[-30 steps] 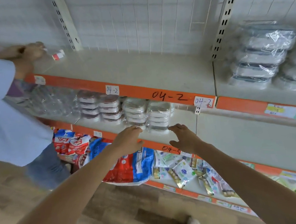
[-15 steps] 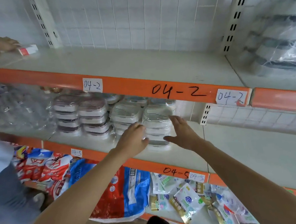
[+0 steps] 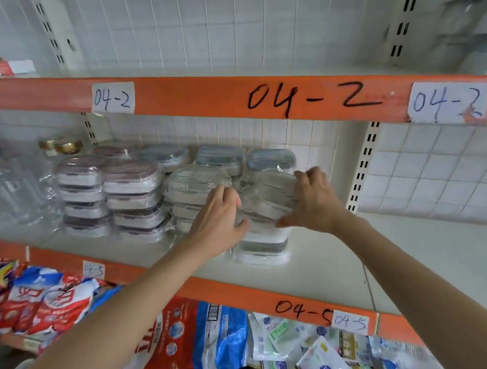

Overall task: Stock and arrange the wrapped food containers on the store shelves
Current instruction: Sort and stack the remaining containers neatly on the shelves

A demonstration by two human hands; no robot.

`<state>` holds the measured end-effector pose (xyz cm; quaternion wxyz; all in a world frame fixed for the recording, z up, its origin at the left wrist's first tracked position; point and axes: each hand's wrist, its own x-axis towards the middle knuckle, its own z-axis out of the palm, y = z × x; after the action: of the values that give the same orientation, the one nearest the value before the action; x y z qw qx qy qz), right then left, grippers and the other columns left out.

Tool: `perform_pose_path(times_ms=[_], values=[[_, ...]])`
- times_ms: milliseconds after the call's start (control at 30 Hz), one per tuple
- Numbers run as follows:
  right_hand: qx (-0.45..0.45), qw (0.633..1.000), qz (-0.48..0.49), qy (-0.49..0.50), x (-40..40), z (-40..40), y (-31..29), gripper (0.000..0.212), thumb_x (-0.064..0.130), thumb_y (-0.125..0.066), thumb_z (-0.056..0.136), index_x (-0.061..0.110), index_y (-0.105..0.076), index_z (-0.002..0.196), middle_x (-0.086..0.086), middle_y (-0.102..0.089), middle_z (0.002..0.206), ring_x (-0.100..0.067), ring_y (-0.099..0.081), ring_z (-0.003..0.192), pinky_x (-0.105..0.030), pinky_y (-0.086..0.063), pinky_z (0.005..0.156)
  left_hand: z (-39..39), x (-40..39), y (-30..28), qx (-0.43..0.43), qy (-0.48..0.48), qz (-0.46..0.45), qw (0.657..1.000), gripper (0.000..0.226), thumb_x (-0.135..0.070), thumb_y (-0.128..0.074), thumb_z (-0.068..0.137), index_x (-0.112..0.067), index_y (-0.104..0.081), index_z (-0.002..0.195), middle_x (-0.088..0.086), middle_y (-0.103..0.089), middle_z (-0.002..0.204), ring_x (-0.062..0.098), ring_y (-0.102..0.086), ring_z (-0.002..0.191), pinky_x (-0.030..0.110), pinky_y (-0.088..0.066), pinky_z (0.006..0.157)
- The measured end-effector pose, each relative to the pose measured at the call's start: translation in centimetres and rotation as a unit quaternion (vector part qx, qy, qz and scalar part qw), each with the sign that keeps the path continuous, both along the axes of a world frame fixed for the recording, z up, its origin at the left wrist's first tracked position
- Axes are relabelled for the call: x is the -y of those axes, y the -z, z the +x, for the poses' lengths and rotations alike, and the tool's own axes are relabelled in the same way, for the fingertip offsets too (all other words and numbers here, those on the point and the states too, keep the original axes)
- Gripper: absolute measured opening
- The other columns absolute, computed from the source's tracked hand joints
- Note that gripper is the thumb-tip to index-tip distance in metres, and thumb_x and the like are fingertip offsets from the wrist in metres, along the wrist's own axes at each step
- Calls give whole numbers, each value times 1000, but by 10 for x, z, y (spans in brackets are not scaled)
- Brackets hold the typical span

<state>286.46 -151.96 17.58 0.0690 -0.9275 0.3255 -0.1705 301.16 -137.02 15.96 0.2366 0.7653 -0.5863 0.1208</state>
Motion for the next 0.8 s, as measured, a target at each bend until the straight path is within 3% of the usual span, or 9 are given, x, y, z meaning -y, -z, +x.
perform_pose_path(times_ms=[67,133,200,267,367,500,667,800], values=[[42,998,50,19,-1,-41,16,111,52,-85,52,7,-32,137,-11,-31,124,-28,-33,118,-35,-32,104,-3,16,2,19,17,15,1000,39,-32,-64,85,-5,-48,107,9,-43,109,24,-45,106,31,-39,90],[62,993,94,45,-4,-77,35,107,46,-88,51,8,-34,136,-10,-31,124,-27,-34,119,-33,-33,105,-3,39,5,35,30,94,994,65,-47,-64,82,-3,-40,124,12,-39,125,27,-40,119,34,-37,99],[62,990,99,73,-6,-99,52,105,41,-89,52,6,-36,136,-11,-33,127,-27,-34,120,-34,-33,105,-1,61,6,54,39,213,975,100,-58,-65,76,-2,-18,144,15,-20,150,27,-22,139,39,-25,113],[59,991,86,89,-6,-111,67,106,40,-89,52,4,-37,136,-13,-36,130,-28,-34,120,-33,-30,104,3,78,8,82,53,290,952,121,-63,-68,71,-5,3,150,11,3,159,24,0,146,42,-8,119],[52,991,78,100,-6,-116,82,107,41,-89,53,3,-35,137,-13,-38,130,-28,-33,118,-30,-27,103,8,90,9,105,70,305,944,124,-63,-68,70,-5,8,149,10,1,159,25,-1,146,42,-3,118],[47,987,95,119,-14,-114,92,107,45,-87,55,4,-33,139,-12,-36,131,-27,-32,118,-33,-27,105,1,72,10,176,81,218,956,112,-68,-67,66,-1,-22,143,10,-32,139,26,-26,126,37,-21,108],[0,988,108,110,-43,-112,80,106,52,-82,58,8,-30,139,-7,-35,131,-23,-31,118,-30,-27,104,-15,10,13,164,105,189,962,118,-74,-62,62,-5,-17,147,5,-28,140,22,-23,126,32,-17,112],[-66,992,88,59,-80,-114,39,109,61,-74,61,10,-24,143,-3,-32,134,-21,-29,120,-29,-24,104,-19,-50,-20,113,94,219,965,120,-83,-49,61,-9,-13,149,3,-24,141,19,-21,127,33,-17,113]])
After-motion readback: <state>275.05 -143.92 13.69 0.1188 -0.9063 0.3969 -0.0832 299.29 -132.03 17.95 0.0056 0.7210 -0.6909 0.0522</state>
